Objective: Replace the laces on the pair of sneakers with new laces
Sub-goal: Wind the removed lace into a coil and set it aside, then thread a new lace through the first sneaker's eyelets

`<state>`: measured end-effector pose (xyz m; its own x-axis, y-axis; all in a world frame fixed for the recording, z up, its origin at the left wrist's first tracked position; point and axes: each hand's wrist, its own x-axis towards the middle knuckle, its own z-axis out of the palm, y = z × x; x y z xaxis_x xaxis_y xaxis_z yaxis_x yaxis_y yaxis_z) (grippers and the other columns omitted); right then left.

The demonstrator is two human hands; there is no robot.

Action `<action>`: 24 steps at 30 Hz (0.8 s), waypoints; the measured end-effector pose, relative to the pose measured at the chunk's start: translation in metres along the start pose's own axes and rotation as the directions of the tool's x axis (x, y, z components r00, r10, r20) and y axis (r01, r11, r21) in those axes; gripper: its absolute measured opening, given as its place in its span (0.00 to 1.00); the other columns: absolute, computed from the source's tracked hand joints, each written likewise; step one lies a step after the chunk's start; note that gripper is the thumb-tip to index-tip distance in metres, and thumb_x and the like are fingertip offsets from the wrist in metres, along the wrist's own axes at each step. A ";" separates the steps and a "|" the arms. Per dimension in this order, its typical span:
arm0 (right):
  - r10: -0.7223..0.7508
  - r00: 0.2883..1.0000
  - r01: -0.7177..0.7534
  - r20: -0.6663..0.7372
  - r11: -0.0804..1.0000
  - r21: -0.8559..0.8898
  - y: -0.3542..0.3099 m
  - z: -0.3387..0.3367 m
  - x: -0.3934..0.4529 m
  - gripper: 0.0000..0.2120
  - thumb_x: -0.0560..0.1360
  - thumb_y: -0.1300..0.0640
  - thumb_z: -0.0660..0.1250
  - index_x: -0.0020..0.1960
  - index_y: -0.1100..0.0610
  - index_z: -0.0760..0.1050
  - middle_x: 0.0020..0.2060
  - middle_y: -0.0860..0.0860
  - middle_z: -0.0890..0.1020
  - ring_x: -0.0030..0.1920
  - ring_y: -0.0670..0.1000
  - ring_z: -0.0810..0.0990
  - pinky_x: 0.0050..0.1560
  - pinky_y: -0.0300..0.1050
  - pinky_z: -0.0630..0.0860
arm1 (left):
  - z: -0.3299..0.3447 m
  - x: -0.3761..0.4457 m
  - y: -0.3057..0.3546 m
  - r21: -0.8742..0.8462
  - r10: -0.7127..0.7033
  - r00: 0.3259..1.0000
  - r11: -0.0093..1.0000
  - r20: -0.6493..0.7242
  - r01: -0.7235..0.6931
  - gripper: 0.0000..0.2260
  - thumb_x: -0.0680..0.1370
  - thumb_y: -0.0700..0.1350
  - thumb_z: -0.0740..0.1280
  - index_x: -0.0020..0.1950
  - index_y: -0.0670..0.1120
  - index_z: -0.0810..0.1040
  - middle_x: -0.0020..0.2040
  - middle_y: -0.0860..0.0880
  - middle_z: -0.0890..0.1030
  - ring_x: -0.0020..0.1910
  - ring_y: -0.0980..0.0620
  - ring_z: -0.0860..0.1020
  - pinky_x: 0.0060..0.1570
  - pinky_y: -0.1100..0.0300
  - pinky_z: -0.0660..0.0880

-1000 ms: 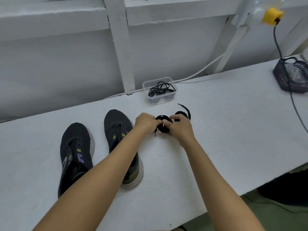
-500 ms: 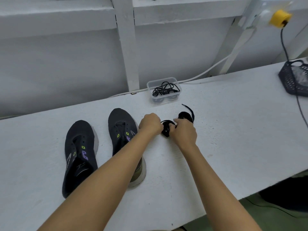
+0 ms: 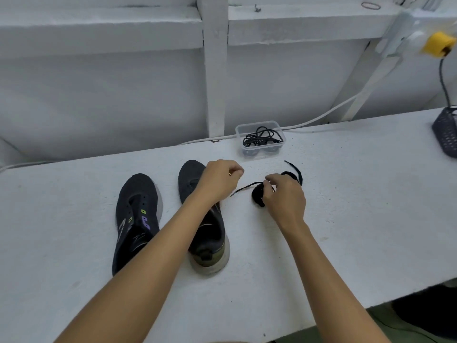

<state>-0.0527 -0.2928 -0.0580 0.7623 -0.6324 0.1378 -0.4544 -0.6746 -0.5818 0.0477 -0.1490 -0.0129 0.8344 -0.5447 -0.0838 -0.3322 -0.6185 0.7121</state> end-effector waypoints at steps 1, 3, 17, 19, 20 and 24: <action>-0.021 1.000 0.021 -0.013 0.999 0.035 -0.004 0.001 0.001 0.11 0.80 0.55 0.66 0.58 0.54 0.83 0.51 0.51 0.84 0.53 0.53 0.80 0.46 0.48 0.76 | -0.009 -0.003 -0.004 0.012 0.027 0.998 1.000 -0.062 -0.026 0.09 0.82 0.45 0.65 0.56 0.48 0.85 0.53 0.53 0.85 0.51 0.56 0.79 0.50 0.66 0.69; -0.071 0.997 0.074 -0.034 0.992 0.103 -0.016 0.003 0.004 0.10 0.79 0.56 0.66 0.57 0.55 0.83 0.50 0.52 0.84 0.52 0.53 0.81 0.48 0.50 0.78 | -0.029 -0.009 -0.016 0.074 0.090 0.976 0.994 -0.196 -0.077 0.09 0.81 0.45 0.65 0.56 0.48 0.85 0.52 0.52 0.85 0.51 0.53 0.79 0.51 0.62 0.71; -0.300 0.954 0.299 -0.029 0.954 -0.019 -0.074 0.042 0.079 0.10 0.78 0.60 0.67 0.56 0.61 0.83 0.52 0.61 0.83 0.57 0.64 0.78 0.52 0.49 0.73 | -0.118 -0.061 -0.189 0.137 -0.159 0.820 0.951 -0.550 0.277 0.12 0.83 0.44 0.62 0.62 0.44 0.82 0.61 0.46 0.82 0.61 0.44 0.78 0.57 0.54 0.71; -0.308 0.950 0.304 -0.040 0.949 -0.082 -0.076 0.041 0.096 0.09 0.76 0.62 0.65 0.49 0.64 0.84 0.46 0.64 0.83 0.51 0.67 0.78 0.47 0.49 0.72 | -0.110 -0.064 -0.202 0.147 -0.180 0.835 0.944 -0.520 0.295 0.13 0.84 0.43 0.61 0.62 0.42 0.82 0.62 0.44 0.81 0.63 0.44 0.77 0.57 0.53 0.72; -0.302 0.953 0.297 -0.030 0.948 -0.118 -0.074 0.040 0.106 0.10 0.74 0.62 0.64 0.46 0.64 0.83 0.44 0.65 0.82 0.48 0.67 0.79 0.45 0.50 0.73 | -0.107 -0.065 -0.207 0.151 -0.188 0.836 0.940 -0.516 0.305 0.13 0.84 0.43 0.60 0.63 0.42 0.82 0.63 0.44 0.80 0.66 0.44 0.75 0.59 0.52 0.71; -0.096 0.989 0.125 0.116 0.953 -0.275 -0.070 0.031 0.142 0.13 0.70 0.54 0.68 0.50 0.59 0.84 0.51 0.65 0.82 0.56 0.66 0.79 0.53 0.51 0.77 | -0.104 -0.060 -0.220 0.106 -0.223 0.831 0.942 -0.510 0.318 0.15 0.85 0.46 0.58 0.67 0.44 0.79 0.71 0.47 0.76 0.76 0.46 0.66 0.73 0.45 0.61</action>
<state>0.1021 -0.3237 -0.0225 0.8508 -0.5161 0.0990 -0.4646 -0.8268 -0.3172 0.1165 0.0794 -0.0921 0.9915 -0.0259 0.1274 -0.0946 -0.8159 0.5705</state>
